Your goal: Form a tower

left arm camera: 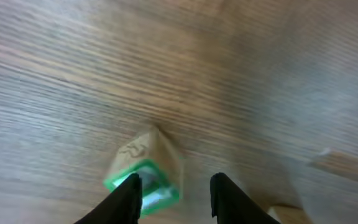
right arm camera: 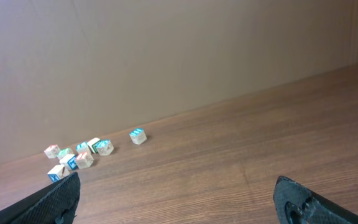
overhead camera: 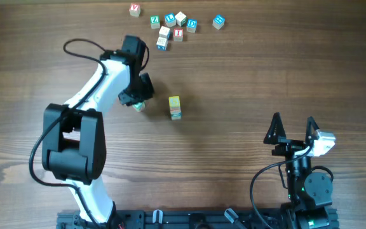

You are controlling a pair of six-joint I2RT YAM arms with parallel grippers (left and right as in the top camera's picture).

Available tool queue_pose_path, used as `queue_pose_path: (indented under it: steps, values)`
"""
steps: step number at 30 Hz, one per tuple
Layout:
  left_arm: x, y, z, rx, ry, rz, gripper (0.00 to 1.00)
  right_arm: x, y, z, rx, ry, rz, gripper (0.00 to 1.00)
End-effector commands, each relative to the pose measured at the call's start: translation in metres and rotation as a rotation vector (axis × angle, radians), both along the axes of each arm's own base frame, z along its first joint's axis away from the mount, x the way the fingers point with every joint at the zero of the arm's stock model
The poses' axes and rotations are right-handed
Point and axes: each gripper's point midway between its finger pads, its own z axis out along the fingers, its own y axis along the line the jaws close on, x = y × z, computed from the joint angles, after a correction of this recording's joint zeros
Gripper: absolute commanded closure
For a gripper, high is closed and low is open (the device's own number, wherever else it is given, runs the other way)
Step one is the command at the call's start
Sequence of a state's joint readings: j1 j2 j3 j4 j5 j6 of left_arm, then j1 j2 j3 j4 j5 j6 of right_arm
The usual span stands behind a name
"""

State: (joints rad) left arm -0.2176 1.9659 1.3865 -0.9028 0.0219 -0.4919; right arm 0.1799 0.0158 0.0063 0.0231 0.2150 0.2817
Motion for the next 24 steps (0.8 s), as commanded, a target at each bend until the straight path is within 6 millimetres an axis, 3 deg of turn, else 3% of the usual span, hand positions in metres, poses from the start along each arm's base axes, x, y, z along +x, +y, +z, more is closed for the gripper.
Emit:
queue_pose_path:
  steps: [1, 5, 10, 13, 18, 24]
  values:
    - [-0.006, 0.003, -0.014, 0.012, 0.01, 0.038, 0.56, 0.0, -0.003, 0.002, -0.015, -0.007, -0.018, 0.0]
    - [-0.001, 0.003, -0.014, 0.008, -0.009, 0.037, 0.46, 0.0, -0.003, 0.002, -0.015, -0.007, -0.018, 0.0]
    - [0.001, 0.002, -0.013, 0.005, -0.019, 0.038, 0.45, 0.0, -0.003, 0.002, -0.015, -0.007, -0.018, 0.0]
    - [0.008, 0.003, 0.003, -0.007, -0.065, 0.05, 0.47, 0.0, -0.003, 0.002, -0.015, -0.007, -0.018, 0.0]
    - [0.015, 0.005, 0.057, -0.043, -0.194, 0.085, 0.45, 0.0, -0.003, 0.002, -0.015, -0.007, -0.018, 0.0]
    - [-0.001, 0.007, 0.056, -0.033, -0.139, 0.115, 0.4, 0.0, -0.003, 0.002, -0.015, -0.007, -0.018, 0.0]
